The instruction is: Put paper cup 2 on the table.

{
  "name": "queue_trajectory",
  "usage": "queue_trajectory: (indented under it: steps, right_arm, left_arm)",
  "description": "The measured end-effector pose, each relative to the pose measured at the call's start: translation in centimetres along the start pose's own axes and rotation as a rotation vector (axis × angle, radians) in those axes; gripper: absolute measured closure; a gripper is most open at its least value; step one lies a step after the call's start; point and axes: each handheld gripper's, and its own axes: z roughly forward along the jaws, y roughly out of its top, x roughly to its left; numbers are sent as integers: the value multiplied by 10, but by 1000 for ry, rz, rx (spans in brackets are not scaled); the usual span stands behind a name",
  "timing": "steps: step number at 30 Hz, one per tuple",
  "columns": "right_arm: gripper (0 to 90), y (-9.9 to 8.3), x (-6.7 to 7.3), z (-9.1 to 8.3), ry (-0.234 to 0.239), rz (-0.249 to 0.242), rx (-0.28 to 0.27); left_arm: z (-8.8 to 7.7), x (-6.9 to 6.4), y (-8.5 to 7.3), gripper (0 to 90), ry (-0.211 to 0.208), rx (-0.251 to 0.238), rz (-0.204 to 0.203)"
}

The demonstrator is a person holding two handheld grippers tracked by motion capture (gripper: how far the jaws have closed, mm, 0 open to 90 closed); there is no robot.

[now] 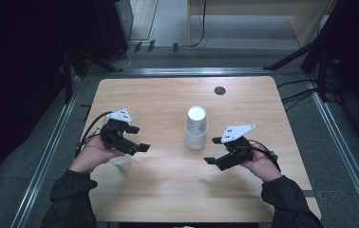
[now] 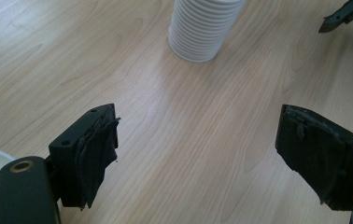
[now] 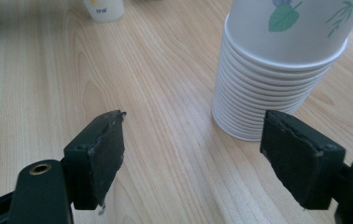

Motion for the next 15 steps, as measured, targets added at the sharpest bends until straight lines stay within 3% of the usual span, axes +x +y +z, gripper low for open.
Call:
queue_trajectory:
  steps: [4, 6, 15]
  right_arm:
    - [224, 0, 1, 0, 0, -2, 0]
    - [224, 0, 1, 0, -1, -4, -1]
    - [225, 1, 3, 1, 1, -18, 7]
  left_arm:
    - [6, -8, 6, 132, 0, -29, 9]
    - [10, -14, 9, 132, 18, -21, 23]
    - [34, -29, 17, 133, 0, 11, 27]
